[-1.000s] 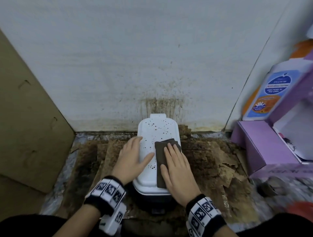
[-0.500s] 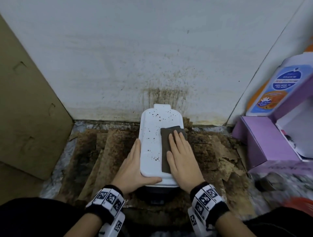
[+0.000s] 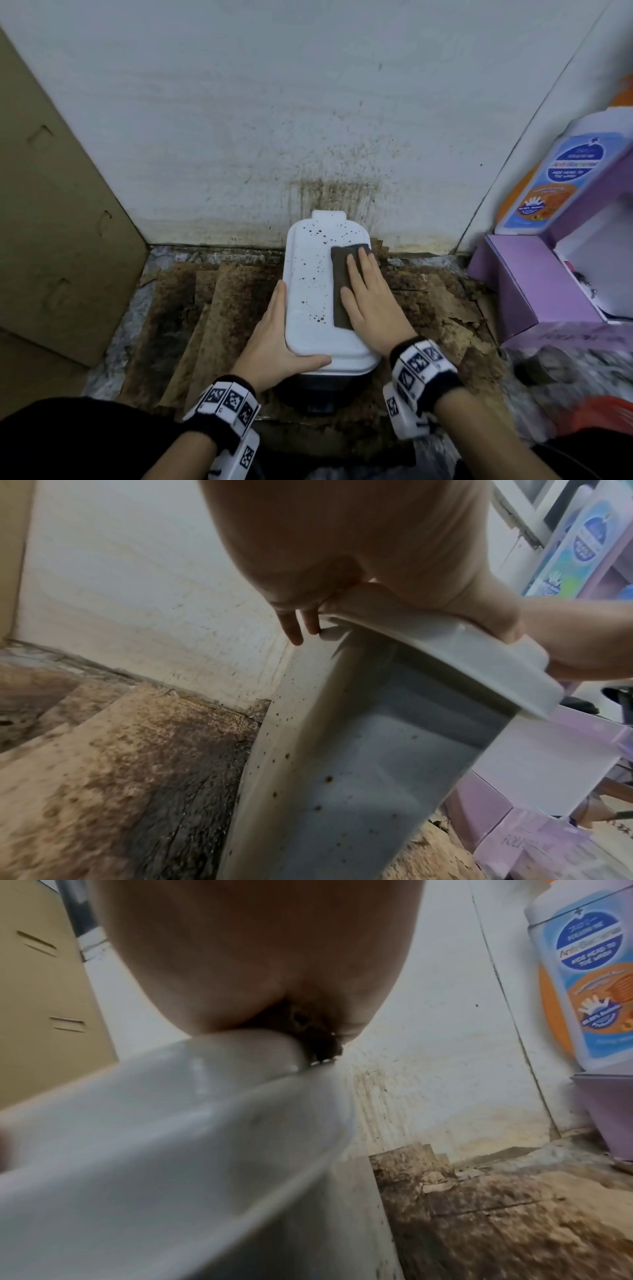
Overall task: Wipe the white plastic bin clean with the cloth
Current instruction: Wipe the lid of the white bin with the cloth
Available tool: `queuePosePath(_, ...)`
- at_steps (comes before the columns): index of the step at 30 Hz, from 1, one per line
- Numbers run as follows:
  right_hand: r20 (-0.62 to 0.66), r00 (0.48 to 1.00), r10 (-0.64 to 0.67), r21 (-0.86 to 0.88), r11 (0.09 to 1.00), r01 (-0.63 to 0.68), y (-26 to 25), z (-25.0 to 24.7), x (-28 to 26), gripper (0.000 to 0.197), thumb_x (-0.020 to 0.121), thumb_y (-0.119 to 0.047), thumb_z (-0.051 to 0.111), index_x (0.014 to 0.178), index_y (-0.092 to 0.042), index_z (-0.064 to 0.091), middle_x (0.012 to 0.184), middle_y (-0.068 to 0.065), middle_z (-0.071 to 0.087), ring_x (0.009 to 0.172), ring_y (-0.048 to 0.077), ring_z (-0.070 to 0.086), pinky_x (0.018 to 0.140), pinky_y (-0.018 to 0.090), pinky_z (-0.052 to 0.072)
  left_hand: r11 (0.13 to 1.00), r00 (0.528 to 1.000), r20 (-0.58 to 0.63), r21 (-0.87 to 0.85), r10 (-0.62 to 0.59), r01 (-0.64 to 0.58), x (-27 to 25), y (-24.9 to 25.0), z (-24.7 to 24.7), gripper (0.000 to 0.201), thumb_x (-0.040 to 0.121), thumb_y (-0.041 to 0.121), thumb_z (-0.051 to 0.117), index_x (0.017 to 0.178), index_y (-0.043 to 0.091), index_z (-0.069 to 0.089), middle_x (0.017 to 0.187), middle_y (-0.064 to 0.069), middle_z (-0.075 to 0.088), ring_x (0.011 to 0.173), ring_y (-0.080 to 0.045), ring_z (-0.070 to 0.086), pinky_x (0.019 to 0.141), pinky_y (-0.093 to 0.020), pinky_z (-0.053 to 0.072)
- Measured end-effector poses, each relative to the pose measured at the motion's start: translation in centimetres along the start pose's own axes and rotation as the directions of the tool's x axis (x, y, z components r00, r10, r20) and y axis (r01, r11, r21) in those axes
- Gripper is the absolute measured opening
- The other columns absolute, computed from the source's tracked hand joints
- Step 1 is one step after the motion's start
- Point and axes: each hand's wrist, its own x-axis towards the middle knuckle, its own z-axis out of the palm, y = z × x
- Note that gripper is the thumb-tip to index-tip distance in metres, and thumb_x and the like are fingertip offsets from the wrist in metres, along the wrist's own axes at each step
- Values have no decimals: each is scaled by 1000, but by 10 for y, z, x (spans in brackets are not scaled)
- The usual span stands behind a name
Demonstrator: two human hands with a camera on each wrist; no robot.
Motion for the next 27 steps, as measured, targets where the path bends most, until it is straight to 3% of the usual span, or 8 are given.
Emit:
queuePosePath(4, 25, 1000, 14, 105, 994, -16, 2, -1, 9, 63, 108, -40, 27, 160, -18, 1, 167, -2, -20, 153, 15, -19, 127, 35, 0, 1000, 1000, 20, -19, 6, -6, 0, 0, -1, 155, 50, 85, 76, 157, 34, -24, 164, 26, -24, 152, 4, -10, 126, -30, 9)
queuePosePath(8, -46, 999, 16, 222, 975, -5, -3, 8, -23, 59, 108, -37, 31, 160, -26, 5, 165, -10, -24, 153, 11, -21, 123, 27, -3, 1000, 1000, 21, -11, 5, -5, -1, 2, -1, 156, 47, 89, 72, 157, 32, -24, 165, 24, -23, 153, 3, -11, 126, -30, 9)
queuePosePath(13, -195, 980, 35, 282, 959, 22, -16, 33, -86, 55, 108, -32, 33, 159, -32, 14, 167, -12, -16, 155, 10, -12, 125, 27, 2, 999, 1000, 1, -41, 9, -9, -2, 2, 2, 153, 52, 81, 79, 157, 35, -23, 165, 26, -20, 154, 3, -7, 128, -37, 14)
queuePosePath(16, -221, 974, 55, 272, 962, 8, -22, 38, -95, 55, 107, -34, 32, 159, -34, 13, 167, -12, -15, 155, 10, -11, 126, 30, 3, 998, 1000, -10, -58, 22, -23, 0, -1, 5, 150, 57, 71, 85, 157, 36, -22, 165, 27, -17, 155, 2, -5, 128, -42, 17)
queuePosePath(19, -186, 981, 53, 275, 962, 0, -18, 31, -80, 55, 108, -35, 32, 159, -35, 12, 167, -12, -17, 155, 10, -12, 127, 36, 7, 998, 1000, -8, -61, 25, -26, 1, -2, 5, 150, 57, 70, 86, 157, 39, -22, 165, 28, -15, 155, 2, -3, 127, -43, 20)
queuePosePath(23, -71, 996, 51, 266, 963, -30, -1, 14, -36, 59, 107, -44, 31, 160, -31, 10, 167, -8, -18, 156, 14, -9, 127, 40, 11, 999, 1000, 9, -34, 5, -5, 0, 0, 3, 150, 58, 69, 85, 156, 36, -24, 164, 27, -21, 154, 3, -8, 128, -38, 13)
queuePosePath(27, 38, 998, 50, 294, 954, -59, 10, -2, 8, 61, 106, -45, 32, 160, -29, 8, 167, -5, -19, 156, 17, -7, 126, 44, 13, 999, 1000, 9, -48, 16, -16, 2, -2, 3, 151, 57, 72, 85, 157, 36, -22, 165, 26, -19, 154, 2, -7, 128, -42, 15)
